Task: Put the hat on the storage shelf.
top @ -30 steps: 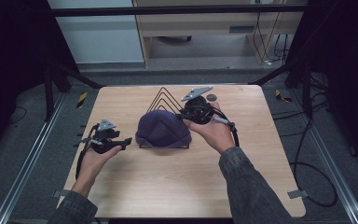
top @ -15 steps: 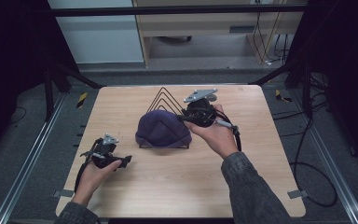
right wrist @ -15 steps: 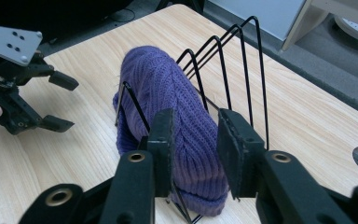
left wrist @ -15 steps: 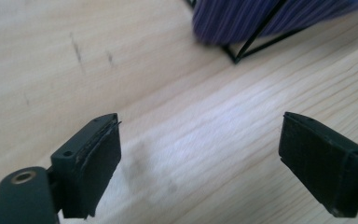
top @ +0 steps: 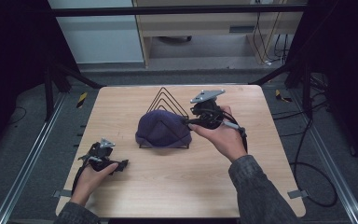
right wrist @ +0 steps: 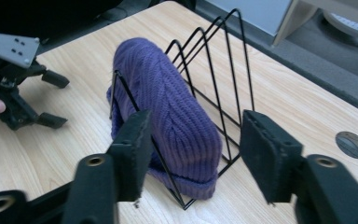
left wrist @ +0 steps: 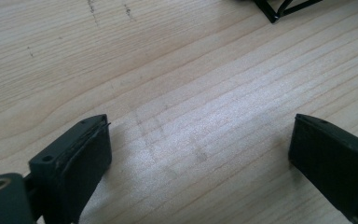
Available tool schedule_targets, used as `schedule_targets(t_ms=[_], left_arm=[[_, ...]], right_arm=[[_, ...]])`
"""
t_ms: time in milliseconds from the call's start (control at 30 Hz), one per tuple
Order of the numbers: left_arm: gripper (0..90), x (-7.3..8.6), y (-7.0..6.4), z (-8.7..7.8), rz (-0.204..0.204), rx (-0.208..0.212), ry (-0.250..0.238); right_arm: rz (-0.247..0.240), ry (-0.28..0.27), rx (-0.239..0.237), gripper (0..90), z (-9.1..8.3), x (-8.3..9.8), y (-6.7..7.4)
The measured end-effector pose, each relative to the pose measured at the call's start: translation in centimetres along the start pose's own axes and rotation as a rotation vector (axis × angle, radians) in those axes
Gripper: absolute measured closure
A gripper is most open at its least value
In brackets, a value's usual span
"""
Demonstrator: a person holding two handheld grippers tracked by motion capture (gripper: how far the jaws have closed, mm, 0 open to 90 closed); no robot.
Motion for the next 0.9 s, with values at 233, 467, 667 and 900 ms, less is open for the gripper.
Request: schedule_targets(t_ms=[233, 467, 667, 900], left_arm=[[0.3, 0.2, -0.2, 0.2, -0.001, 0.0, -0.014], [0.0, 0.1, -0.4, 0.2, 0.0, -0.002, -0.005], [0.0, 0.2, -0.9, 0.3, 0.017, 0.01, 0.001], [0.0, 0.2, -1.2, 0.4, 0.024, 0.014, -0.001]], right_arm=[[0.026, -0.016, 0.043, 20.8, -1.4, 0.1, -0.7], [0.053, -0.029, 0.081, 10.5, -3.0, 1.1, -1.3], [0.087, -0.055, 0.094, 8.5, -4.3, 2.7, -1.5], [0.131, -0.049, 0.105, 8.8, -4.7, 6.5, -1.0]])
Point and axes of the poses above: each handheld gripper's, and its own axes: z roughly forward along the jaws, x roughly out of its underside, y roughly to its left, the point moved 6 cm from there along z, roughly forward along the jaws, and after that the axes turned 15 degrees about -z, right-handed, at the moved point
